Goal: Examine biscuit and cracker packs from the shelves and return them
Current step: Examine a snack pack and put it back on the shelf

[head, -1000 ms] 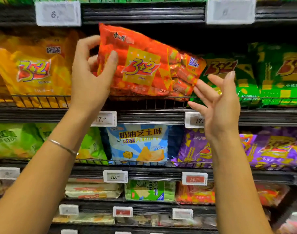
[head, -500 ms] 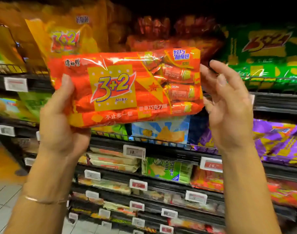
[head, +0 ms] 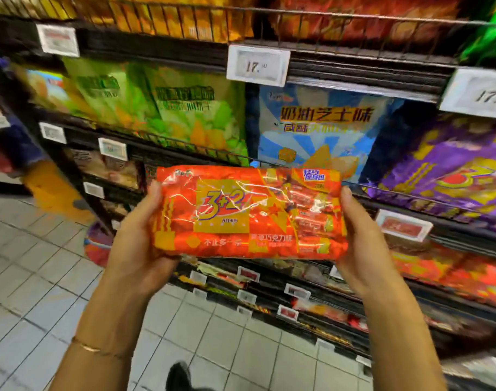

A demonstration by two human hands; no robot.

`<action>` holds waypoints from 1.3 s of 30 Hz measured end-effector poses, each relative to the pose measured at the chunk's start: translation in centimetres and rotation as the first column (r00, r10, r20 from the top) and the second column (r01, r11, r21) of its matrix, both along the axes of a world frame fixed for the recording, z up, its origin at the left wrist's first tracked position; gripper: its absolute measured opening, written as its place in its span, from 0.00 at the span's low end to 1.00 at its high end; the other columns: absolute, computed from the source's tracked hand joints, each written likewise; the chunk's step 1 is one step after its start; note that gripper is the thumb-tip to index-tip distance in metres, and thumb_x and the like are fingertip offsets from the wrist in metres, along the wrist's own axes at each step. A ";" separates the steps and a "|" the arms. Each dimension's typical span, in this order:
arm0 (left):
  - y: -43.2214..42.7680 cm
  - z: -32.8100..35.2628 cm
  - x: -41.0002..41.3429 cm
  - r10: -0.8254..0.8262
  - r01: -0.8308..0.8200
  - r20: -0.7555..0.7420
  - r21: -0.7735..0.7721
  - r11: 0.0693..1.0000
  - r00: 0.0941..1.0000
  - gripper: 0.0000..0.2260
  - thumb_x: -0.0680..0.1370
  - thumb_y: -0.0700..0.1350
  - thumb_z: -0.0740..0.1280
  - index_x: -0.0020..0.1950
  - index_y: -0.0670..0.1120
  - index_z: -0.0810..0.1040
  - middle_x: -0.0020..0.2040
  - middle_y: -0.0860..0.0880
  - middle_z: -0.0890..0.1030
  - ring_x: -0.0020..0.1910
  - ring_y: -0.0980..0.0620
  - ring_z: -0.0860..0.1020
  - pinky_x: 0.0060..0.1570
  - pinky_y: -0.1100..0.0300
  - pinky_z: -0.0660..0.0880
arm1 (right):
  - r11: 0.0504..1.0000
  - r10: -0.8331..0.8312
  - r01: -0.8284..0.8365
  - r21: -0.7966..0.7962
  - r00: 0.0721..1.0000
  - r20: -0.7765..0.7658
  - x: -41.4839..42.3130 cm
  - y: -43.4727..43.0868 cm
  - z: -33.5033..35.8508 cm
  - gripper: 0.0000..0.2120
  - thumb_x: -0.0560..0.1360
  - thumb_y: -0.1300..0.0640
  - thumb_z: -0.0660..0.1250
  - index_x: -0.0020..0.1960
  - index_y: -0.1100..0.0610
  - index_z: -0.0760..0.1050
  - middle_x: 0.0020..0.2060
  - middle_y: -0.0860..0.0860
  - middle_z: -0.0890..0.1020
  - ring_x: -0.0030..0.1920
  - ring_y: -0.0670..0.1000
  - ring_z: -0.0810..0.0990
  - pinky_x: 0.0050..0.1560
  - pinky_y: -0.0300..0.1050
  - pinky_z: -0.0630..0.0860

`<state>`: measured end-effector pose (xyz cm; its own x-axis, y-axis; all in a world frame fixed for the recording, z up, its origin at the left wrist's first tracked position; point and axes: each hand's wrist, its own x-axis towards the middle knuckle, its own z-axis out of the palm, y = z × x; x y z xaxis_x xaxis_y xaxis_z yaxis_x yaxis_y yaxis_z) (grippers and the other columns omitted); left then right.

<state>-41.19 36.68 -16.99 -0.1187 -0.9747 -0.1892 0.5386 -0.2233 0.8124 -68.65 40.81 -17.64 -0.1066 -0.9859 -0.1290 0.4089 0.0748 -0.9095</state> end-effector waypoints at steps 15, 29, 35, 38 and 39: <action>1.2 0.0 0.9 0.013 -0.025 0.224 0.053 0.998 0.974 0.56 0.50 0.76 0.79 0.73 0.50 0.77 0.72 0.43 0.79 0.73 0.36 0.74 0.73 0.31 0.66 | 0.995 -0.095 0.099 0.014 0.979 -0.180 -0.7 1.2 1.1 0.26 0.72 0.32 0.70 0.60 0.49 0.85 0.55 0.55 0.88 0.55 0.57 0.88 0.54 0.54 0.82; 0.7 0.8 -0.8 -0.080 0.034 -0.224 -0.201 0.979 0.971 0.37 0.67 0.67 0.77 0.69 0.49 0.81 0.71 0.45 0.80 0.70 0.41 0.78 0.64 0.46 0.79 | 0.990 0.105 -0.135 0.041 0.899 0.425 -0.4 0.5 -1.7 0.20 0.72 0.48 0.77 0.62 0.55 0.85 0.64 0.60 0.83 0.61 0.62 0.84 0.51 0.61 0.83; 2.1 -0.9 -6.0 0.029 -0.078 -0.216 -0.218 0.973 0.976 0.46 0.67 0.49 0.84 0.80 0.50 0.66 0.71 0.44 0.80 0.69 0.41 0.79 0.66 0.40 0.78 | 0.913 0.394 -0.394 -0.105 0.786 0.475 1.6 0.8 -3.8 0.44 0.59 0.57 0.87 0.72 0.64 0.75 0.70 0.65 0.76 0.69 0.66 0.78 0.65 0.69 0.76; 1.8 -1.2 -5.6 0.089 -0.116 -0.161 -0.163 0.980 0.983 0.33 0.73 0.40 0.76 0.77 0.45 0.69 0.65 0.41 0.83 0.62 0.41 0.83 0.57 0.44 0.82 | 0.910 0.397 -0.407 -0.072 0.813 0.426 0.6 0.5 -3.8 0.47 0.62 0.43 0.86 0.73 0.64 0.74 0.72 0.65 0.75 0.72 0.67 0.74 0.70 0.71 0.70; 1.6 -1.2 -5.3 0.073 -0.095 -0.149 -0.144 0.985 0.986 0.32 0.74 0.40 0.74 0.77 0.43 0.69 0.65 0.40 0.83 0.63 0.40 0.83 0.57 0.44 0.81 | 0.909 0.405 -0.412 -0.066 0.832 0.380 0.3 0.3 -3.5 0.47 0.64 0.40 0.83 0.74 0.63 0.73 0.73 0.66 0.74 0.72 0.67 0.73 0.71 0.70 0.68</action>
<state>-46.46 38.30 -18.20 -0.0503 -0.9984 -0.0271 0.6629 -0.0536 0.7468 -68.31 41.16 -21.16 0.3657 -0.9260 -0.0940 0.6480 0.3258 -0.6885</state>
